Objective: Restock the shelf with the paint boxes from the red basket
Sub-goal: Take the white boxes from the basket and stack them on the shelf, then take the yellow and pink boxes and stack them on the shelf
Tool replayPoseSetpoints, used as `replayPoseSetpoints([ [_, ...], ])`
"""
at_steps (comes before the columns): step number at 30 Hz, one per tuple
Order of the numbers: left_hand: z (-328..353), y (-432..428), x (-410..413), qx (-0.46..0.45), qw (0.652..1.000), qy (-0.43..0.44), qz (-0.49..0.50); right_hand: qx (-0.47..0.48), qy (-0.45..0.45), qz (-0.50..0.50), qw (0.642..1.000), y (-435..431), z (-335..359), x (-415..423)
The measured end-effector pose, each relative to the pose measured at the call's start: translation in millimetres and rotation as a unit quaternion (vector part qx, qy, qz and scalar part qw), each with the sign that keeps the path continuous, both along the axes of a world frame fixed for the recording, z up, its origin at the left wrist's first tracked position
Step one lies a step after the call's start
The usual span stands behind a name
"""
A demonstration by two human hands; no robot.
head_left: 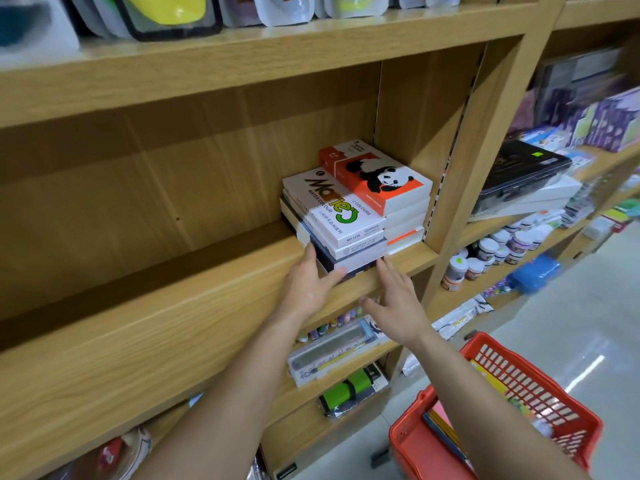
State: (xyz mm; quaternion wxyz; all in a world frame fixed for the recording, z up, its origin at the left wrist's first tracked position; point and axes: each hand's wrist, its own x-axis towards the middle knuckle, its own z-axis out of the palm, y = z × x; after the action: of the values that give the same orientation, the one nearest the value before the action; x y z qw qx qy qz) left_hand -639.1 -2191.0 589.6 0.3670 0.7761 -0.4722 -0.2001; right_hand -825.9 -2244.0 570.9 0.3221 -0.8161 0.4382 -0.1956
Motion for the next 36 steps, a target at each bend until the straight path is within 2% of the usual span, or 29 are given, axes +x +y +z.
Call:
replayPoseSetpoints([
  [4,8.0,8.4,-15.3,-0.012,1.000,0.000,0.009,-0.006,-0.016,-0.054,0.998,29.1,-1.7,-22.3],
  [7,2.0,46.9,-37.6,-0.122,0.992,-0.035,0.003,0.012,0.013,-0.117,0.993,54.5,-23.0,-65.8],
  [9,-12.8,77.4,-59.6,-0.162,0.984,-0.046,-0.059,0.030,0.046,-0.172,0.983,70.0,-44.5,-104.6],
  [11,-37.3,97.9,-81.0,-0.130,0.980,-0.052,-0.144,0.061,0.093,-0.219,0.969,83.7,-67.9,-143.1],
  [14,-84.9,96.3,-115.3,-0.028,0.963,-0.071,-0.257,0.132,0.138,-0.284,0.940,101.5,-101.2,-199.4],
  [19,-159.0,53.4,-164.5,0.145,0.928,-0.063,-0.338,0.212,0.162,-0.341,0.901,104.3,-156.3,-272.1],
  [27,-246.4,-37.7,-224.6,0.242,0.902,-0.087,-0.347,0.290,0.110,-0.356,0.882,31.0,-270.4,-309.6],
  [32,-305.5,-93.3,-238.0,0.241,0.918,-0.070,-0.307,0.340,0.080,-0.349,0.870,-13.8,-359.1,-301.6],
  [36,-346.2,-115.3,-237.9,0.229,0.927,-0.062,-0.291,0.346,0.054,-0.365,0.863,-38.5,-411.6,-285.2],
])
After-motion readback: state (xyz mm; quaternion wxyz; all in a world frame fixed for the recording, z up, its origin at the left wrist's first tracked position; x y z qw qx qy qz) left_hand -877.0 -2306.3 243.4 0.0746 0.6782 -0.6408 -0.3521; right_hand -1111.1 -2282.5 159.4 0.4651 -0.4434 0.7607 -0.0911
